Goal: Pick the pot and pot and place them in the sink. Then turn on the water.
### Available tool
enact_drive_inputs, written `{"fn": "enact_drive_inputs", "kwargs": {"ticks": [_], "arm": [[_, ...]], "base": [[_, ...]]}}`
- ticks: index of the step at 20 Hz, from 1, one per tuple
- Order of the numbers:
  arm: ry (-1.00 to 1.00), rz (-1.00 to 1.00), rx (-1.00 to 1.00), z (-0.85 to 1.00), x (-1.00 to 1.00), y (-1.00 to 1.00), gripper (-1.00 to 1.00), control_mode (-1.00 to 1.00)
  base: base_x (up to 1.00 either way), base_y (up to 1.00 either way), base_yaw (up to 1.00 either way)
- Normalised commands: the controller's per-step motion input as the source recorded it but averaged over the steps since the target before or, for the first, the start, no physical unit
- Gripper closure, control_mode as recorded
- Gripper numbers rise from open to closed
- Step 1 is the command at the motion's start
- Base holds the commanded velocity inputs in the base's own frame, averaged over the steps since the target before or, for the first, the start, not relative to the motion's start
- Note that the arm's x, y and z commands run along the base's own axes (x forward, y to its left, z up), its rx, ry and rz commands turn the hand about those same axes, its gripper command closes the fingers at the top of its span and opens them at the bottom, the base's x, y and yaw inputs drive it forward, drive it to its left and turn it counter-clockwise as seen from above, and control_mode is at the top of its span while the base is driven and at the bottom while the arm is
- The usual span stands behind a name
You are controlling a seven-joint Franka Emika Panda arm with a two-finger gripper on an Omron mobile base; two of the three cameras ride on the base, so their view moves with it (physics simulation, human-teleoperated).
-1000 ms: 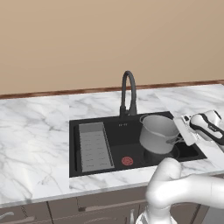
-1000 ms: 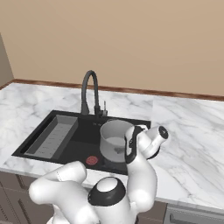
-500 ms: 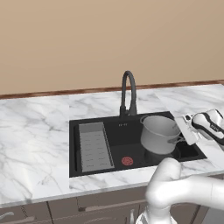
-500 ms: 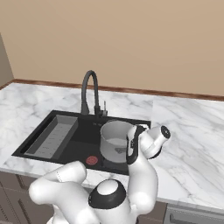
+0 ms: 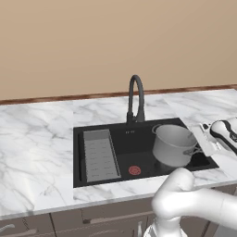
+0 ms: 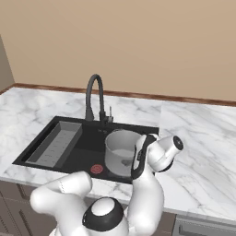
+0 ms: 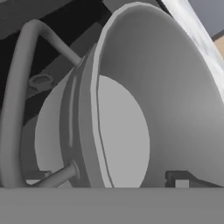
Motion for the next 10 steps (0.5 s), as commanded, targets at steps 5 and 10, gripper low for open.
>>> {"fn": "enact_drive_inputs", "kwargs": {"ticks": [5,10], "arm": [[0.0,0.0,0.0,0.0,-0.33,0.0,-1.0,-1.0],[0.0,0.0,0.0,0.0,-0.2,0.0,-1.0,-1.0]], "base": [[0.0,0.0,0.0],[0.0,0.0,0.0]]}}
